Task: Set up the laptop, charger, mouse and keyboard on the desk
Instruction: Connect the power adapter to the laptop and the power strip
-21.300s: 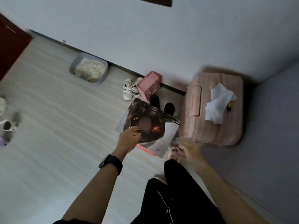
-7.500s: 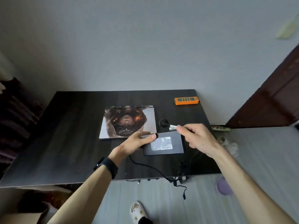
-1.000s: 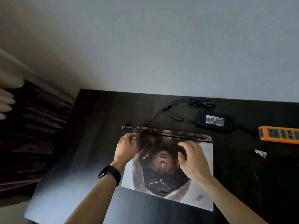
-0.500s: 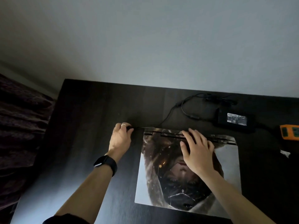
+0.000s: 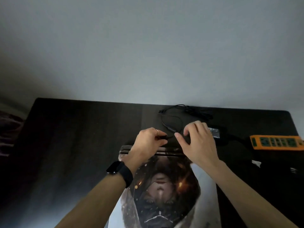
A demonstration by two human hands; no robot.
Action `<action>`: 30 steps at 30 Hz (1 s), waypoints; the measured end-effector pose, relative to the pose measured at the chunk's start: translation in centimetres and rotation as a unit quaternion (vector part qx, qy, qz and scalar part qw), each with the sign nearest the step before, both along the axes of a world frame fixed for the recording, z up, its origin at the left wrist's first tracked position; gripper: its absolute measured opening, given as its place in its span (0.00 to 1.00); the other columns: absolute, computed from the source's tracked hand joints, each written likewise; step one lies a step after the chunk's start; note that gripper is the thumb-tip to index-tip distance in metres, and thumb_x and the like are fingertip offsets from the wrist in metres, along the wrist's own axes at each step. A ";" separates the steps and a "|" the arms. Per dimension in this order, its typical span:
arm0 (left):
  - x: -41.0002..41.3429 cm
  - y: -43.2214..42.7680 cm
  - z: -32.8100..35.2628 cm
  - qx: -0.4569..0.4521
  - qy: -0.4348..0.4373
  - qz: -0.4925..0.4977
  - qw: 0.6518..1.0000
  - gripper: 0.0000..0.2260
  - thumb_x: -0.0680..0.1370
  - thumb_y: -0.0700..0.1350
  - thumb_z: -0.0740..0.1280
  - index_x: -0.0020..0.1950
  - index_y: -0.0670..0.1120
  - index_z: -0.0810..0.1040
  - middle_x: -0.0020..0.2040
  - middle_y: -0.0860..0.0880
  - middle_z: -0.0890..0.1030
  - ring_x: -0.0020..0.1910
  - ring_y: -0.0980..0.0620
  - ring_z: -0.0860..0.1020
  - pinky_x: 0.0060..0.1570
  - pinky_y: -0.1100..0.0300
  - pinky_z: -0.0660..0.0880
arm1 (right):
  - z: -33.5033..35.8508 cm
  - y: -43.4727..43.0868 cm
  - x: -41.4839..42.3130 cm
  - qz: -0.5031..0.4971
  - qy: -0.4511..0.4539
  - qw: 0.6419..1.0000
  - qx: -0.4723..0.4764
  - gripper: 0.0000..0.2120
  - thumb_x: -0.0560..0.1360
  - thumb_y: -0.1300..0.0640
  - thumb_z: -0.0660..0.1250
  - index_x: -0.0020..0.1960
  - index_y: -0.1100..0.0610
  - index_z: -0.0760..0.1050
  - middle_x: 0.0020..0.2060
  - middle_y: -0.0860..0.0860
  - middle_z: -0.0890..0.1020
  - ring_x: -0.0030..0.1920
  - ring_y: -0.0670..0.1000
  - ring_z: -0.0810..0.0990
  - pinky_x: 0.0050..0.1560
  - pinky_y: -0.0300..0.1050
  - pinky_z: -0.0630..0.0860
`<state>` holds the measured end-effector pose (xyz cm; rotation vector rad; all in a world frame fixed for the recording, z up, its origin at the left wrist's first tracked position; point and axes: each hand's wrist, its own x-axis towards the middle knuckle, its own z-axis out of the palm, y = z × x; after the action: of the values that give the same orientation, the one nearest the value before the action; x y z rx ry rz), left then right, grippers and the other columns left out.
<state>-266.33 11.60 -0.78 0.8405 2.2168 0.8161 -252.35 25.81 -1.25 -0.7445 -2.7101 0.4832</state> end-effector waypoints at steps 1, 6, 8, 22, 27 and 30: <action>0.6 1.0 -0.4 -0.005 0.002 -0.016 1.000 0.12 0.74 0.48 0.75 0.57 0.52 0.84 0.48 0.56 0.82 0.47 0.59 0.81 0.56 0.65 0.76 | -0.2 0.9 1.0 0.012 -0.002 1.000 0.028 0.13 0.76 0.44 0.67 0.48 0.54 0.75 0.48 0.49 0.77 0.51 0.52 0.75 0.50 0.50 0.75; 3.3 4.7 -2.2 -0.019 -0.002 -0.043 0.999 0.14 0.70 0.49 0.78 0.51 0.51 0.77 0.41 0.58 0.81 0.42 0.61 0.79 0.46 0.70 0.74 | -4.2 3.2 4.4 0.092 -0.071 0.993 -0.005 0.15 0.81 0.47 0.57 0.62 0.47 0.77 0.60 0.43 0.78 0.59 0.48 0.78 0.61 0.49 0.68; 4.7 5.6 -3.1 -0.033 0.003 -0.047 0.998 0.16 0.68 0.50 0.79 0.48 0.51 0.75 0.39 0.58 0.80 0.41 0.60 0.80 0.44 0.70 0.73 | -5.6 3.8 5.5 0.104 -0.105 0.989 -0.011 0.16 0.81 0.45 0.56 0.62 0.45 0.78 0.60 0.43 0.77 0.56 0.49 0.78 0.56 0.51 0.69; 3.2 4.4 -4.3 -0.299 0.072 -0.189 0.932 0.42 0.60 0.76 0.69 0.67 0.55 0.72 0.61 0.53 0.74 0.62 0.49 0.72 0.62 0.47 0.72 | -7.0 4.4 4.1 0.024 -0.085 0.967 -0.240 0.10 0.82 0.50 0.61 0.60 0.53 0.74 0.53 0.47 0.76 0.46 0.49 0.78 0.49 0.49 0.77; 2.9 5.7 -4.6 -0.308 0.054 -0.190 0.931 0.40 0.59 0.69 0.76 0.65 0.51 0.74 0.59 0.49 0.76 0.60 0.46 0.74 0.62 0.48 0.72 | -6.4 4.2 3.7 0.006 -0.077 0.957 -0.279 0.10 0.81 0.51 0.63 0.61 0.50 0.75 0.50 0.46 0.76 0.44 0.45 0.77 0.50 0.45 0.76; 2.2 6.1 -4.1 -0.314 -0.006 -0.205 0.927 0.37 0.60 0.67 0.77 0.62 0.48 0.76 0.55 0.51 0.80 0.56 0.47 0.77 0.62 0.47 0.71 | -5.5 4.4 3.1 -0.002 -0.086 0.953 -0.290 0.13 0.81 0.52 0.63 0.65 0.46 0.76 0.50 0.45 0.75 0.44 0.44 0.76 0.52 0.43 0.76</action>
<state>-264.12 17.68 -4.91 0.9070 1.9930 -0.0963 -249.27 30.18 -6.75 -0.9681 -2.7313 1.3016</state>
